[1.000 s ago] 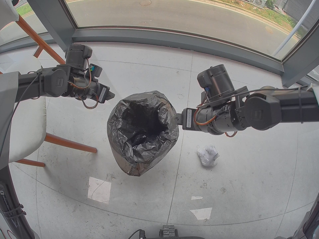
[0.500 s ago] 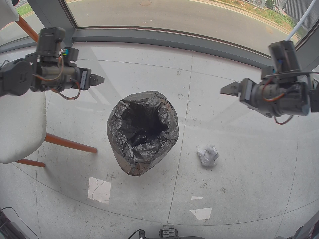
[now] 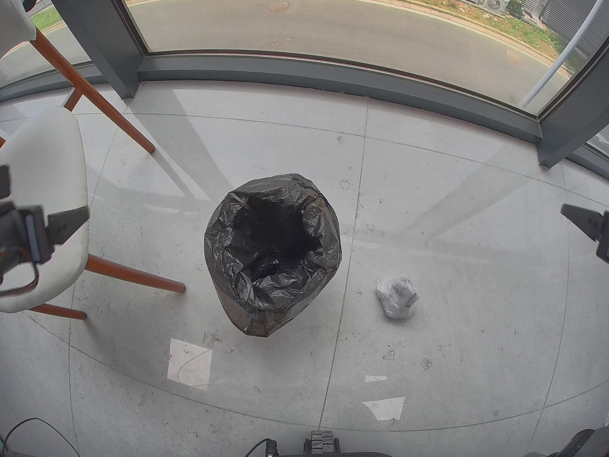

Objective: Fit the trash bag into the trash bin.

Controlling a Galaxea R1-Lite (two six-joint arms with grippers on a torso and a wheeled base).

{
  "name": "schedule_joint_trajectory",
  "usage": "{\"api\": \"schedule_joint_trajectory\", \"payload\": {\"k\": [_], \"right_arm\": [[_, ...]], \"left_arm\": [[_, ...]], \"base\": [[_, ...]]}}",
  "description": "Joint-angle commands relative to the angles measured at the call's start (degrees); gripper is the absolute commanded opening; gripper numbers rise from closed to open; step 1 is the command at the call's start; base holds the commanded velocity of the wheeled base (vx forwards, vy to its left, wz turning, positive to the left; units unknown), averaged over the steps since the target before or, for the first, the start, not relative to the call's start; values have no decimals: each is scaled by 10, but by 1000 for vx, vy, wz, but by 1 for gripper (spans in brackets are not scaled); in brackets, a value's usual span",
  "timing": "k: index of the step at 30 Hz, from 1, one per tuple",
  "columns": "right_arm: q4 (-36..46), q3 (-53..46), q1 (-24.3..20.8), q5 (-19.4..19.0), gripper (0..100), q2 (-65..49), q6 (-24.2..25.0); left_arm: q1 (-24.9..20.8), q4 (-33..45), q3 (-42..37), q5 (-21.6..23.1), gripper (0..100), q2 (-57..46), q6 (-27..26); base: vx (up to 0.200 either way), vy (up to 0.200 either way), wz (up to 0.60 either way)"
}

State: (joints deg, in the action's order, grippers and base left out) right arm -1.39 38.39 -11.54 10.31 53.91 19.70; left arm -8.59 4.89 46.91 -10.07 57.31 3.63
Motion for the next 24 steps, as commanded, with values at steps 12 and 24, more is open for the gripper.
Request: {"api": "schedule_joint_trajectory", "payload": {"k": [12,24], "right_arm": [[-27,-81,10,-42,100,-18,-20],[-27,93,-25,-73,100,235,-26]], "left_arm": [[26,-8,-111,54,100,-167,86],[24,-8,-93,69,100,-142,110]], "base": [[0,-33,0],[0,-200,0]]}}
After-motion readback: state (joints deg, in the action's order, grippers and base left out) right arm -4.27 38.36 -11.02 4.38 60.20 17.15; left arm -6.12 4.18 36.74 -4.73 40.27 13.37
